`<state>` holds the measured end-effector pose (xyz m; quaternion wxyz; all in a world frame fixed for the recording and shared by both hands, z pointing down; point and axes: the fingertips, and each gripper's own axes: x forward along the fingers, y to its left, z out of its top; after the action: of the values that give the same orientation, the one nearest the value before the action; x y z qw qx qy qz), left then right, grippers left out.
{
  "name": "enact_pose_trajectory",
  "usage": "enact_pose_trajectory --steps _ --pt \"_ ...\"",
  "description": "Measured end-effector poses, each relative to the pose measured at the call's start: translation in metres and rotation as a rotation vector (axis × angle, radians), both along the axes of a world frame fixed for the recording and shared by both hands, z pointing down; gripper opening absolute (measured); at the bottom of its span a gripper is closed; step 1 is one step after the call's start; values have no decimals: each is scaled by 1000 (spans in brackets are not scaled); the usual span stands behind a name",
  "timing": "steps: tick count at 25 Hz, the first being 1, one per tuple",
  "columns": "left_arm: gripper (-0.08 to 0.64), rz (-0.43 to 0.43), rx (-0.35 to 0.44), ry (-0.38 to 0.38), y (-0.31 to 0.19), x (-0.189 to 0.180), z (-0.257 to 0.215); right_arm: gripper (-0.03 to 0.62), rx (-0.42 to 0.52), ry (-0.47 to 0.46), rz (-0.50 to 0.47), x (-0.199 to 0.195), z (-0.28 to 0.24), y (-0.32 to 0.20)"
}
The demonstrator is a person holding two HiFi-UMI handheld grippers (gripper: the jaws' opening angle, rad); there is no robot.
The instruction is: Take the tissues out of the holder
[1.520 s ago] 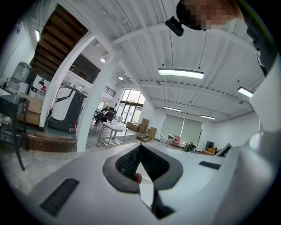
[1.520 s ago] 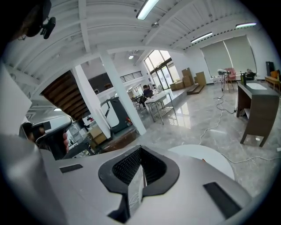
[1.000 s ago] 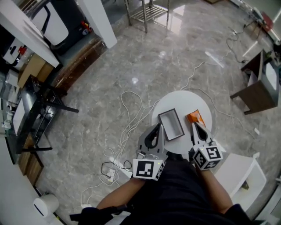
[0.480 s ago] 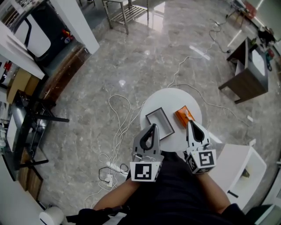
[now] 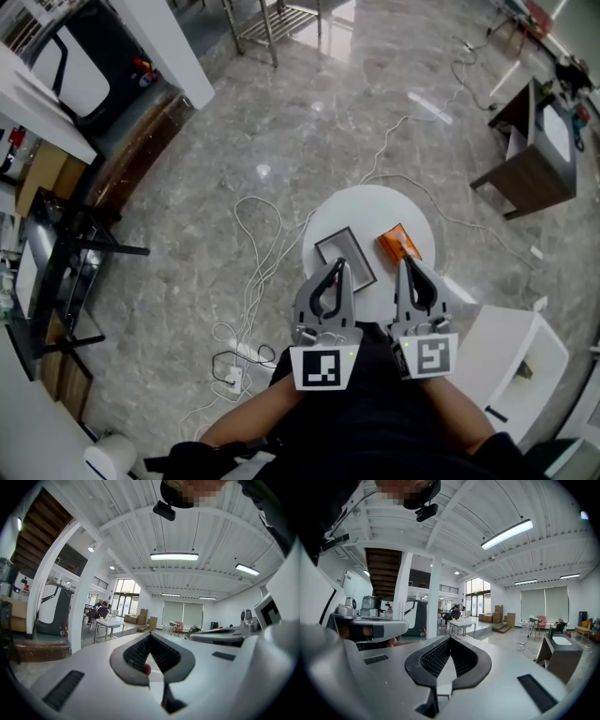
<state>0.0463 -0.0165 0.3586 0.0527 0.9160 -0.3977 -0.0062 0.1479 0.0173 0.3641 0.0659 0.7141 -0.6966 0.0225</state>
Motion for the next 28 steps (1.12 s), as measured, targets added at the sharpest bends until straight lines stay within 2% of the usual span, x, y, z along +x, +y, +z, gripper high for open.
enact_pose_trajectory --steps 1,6,10,13,15,18,22,28 --pt "0 0 13 -11 0 0 -1 9 6 -2 -4 -2 -2 -2" --pt "-1 -35 -8 29 -6 -4 -4 9 48 16 -47 -13 -18 -16" --pt "0 -18 48 -19 -6 -2 -9 9 89 3 -94 -21 -29 -24" --pt "0 -43 58 4 -8 -4 -11 9 115 17 -140 -31 -32 -25" --pt "-2 -33 78 -40 -8 -5 -9 9 136 16 -176 -39 -35 -25" --pt "0 -68 53 6 -10 -9 -10 9 151 40 -214 -47 -37 -24" --pt "-1 -89 29 28 -12 -13 -10 8 139 47 -225 -49 -35 -25" --pt "-2 -98 37 29 -12 -15 -11 8 154 29 -223 -46 -38 -25"
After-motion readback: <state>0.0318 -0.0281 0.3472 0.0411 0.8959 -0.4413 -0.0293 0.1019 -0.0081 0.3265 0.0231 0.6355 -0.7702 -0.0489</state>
